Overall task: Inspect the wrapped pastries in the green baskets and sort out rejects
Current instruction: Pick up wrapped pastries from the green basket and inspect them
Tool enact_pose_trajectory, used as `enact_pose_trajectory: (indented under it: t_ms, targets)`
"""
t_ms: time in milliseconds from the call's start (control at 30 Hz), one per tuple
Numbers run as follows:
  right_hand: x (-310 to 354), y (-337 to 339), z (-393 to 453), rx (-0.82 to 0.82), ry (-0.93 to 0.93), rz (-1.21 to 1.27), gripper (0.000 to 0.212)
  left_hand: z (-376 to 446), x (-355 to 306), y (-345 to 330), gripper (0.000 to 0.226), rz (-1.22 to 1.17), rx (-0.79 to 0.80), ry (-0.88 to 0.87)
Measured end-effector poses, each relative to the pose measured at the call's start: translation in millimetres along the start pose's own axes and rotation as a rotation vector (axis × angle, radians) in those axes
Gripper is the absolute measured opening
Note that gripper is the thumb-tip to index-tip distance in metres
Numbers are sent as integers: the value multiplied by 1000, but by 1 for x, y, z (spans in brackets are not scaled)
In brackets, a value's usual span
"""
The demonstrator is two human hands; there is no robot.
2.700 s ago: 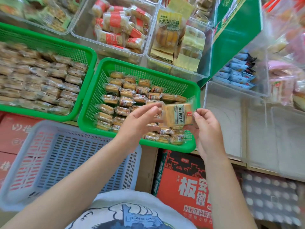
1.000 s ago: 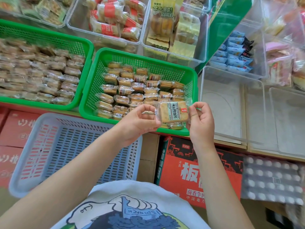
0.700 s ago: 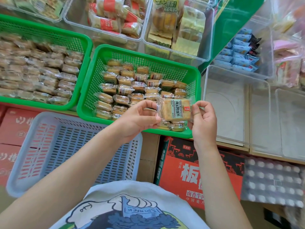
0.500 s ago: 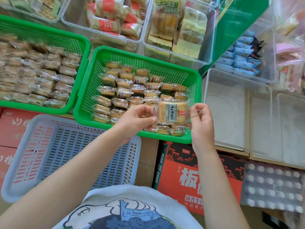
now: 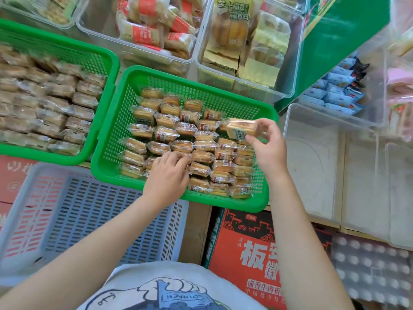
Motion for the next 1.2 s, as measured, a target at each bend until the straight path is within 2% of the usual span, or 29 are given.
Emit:
enact_pose_trajectory:
  t_ms: [167,300,400,500,633,733,800,900,1133,1200]
  targets:
    - [-16,-25,21,90,204,-493,34,3,-5,0,37,73,14,-5]
    - [-11,-47,21,67,390,-712,37,2,-4,-2,38,104,37,-5]
    - [-11,-61,23,72,355,-720,37,2,-4,-2,39,103,48,-3]
    - [-18,-68,25,107,362,-771,23,2,-4,-3,41,108,48,-3]
    - [-21,-69,21,131,350,-887,33,2,-3,-4,38,112,38,0]
    - [-19,-63,15,40,388,-804,22,1,-2,-6,36,118,27,-1]
    - [-22,-64,12,94,389,-792,14,1,-2,-7,36,123,26,-1]
    - [-32,-70,12,206,329,-821,16,2,-2,-8,38,125,33,4]
    - [-27,-74,20,148,314,-826,14,1,-1,-7,39,120,30,-1]
    - [-27,-72,23,138,255,-743,11,1,-2,-7,39,119,24,0]
Point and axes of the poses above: each hand's wrist, its own z-axis towards the middle knuckle, its own y-axis out of the back of the hand, x = y × z, the point moved 4 cm from there along z, towards the middle knuckle, and after that the axes turned 1 degree about x, right-handed, at the moved point
